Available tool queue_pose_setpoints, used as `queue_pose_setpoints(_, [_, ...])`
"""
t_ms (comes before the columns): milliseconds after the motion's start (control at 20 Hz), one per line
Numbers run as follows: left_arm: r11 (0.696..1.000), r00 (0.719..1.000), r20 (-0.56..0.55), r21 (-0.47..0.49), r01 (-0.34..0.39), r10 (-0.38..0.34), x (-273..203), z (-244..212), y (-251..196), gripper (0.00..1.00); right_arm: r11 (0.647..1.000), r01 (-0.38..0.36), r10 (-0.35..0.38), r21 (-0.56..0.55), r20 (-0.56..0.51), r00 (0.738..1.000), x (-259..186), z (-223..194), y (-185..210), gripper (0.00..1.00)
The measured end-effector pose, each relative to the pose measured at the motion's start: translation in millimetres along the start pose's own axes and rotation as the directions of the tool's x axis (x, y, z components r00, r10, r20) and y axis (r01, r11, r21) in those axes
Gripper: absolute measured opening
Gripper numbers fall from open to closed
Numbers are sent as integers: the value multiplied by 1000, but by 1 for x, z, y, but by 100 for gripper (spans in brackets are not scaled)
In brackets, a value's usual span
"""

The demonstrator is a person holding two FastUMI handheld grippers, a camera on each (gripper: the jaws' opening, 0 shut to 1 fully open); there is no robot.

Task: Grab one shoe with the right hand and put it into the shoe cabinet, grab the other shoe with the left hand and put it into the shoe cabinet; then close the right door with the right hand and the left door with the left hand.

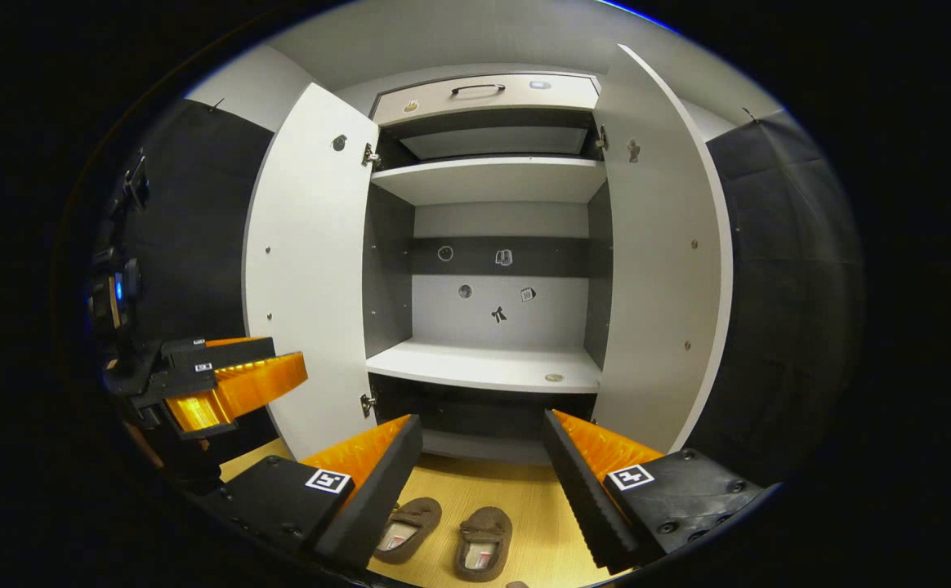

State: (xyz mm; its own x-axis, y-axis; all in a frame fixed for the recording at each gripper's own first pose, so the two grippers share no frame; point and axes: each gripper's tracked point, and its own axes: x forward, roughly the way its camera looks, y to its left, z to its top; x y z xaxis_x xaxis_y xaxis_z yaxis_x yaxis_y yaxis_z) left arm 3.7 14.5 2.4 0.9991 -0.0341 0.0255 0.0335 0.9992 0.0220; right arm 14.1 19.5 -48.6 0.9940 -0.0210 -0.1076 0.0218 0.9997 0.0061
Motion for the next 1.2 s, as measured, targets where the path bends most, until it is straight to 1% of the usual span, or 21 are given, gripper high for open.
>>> queue_pose_setpoints(200, [1000,1000,-8,23,-14,14,3,-5,10,96,999,-7,10,33,-92,996,13,-42,9,98])
queue_pose_setpoints(350, [999,999,-20,27,-24,25,7,-11,15,96,996,-14,28,90,-156,987,20,-74,12,98])
queue_pose_setpoints(450, [999,999,-30,26,-27,28,7,-17,17,96,993,2,22,121,-194,981,27,-96,12,98])
queue_pose_setpoints(550, [999,998,-32,18,-47,47,7,-21,22,96,991,17,16,136,-241,970,31,-122,13,98])
queue_pose_setpoints(650, [999,998,-38,0,-50,50,9,-26,22,96,989,35,7,144,-282,959,35,-148,12,95])
queue_pose_setpoints(900, [999,994,-94,-2,-49,48,9,-49,25,96,994,25,19,102,-410,912,36,-220,22,95])
queue_pose_setpoints(1050, [999,991,-121,1,-49,49,9,-59,24,96,995,12,37,98,-483,875,35,-263,27,89])
queue_pose_setpoints(1200, [998,990,-132,-26,-49,45,8,-68,18,96,995,25,33,100,-535,844,37,-295,24,85])
